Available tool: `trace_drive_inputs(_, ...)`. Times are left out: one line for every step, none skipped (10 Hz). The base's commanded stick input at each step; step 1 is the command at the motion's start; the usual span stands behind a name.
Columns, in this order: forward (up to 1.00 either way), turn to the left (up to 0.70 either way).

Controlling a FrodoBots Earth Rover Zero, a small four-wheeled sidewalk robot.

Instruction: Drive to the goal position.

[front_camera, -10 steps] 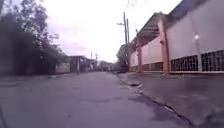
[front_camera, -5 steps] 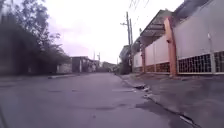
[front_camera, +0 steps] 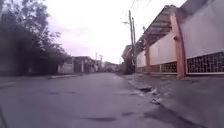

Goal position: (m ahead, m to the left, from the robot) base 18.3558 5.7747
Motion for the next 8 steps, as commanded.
trace_drive_inputs(0.7, -0.29)
trace_drive_inputs(0.7, 0.0)
trace_drive_inputs(0.7, 0.0)
trace_drive_inputs(0.7, 0.0)
trace_drive_inputs(0.7, 0.0)
trace_drive_inputs(0.7, 0.0)
trace_drive_inputs(0.7, 0.0)
trace_drive_inputs(0.7, 0.0)
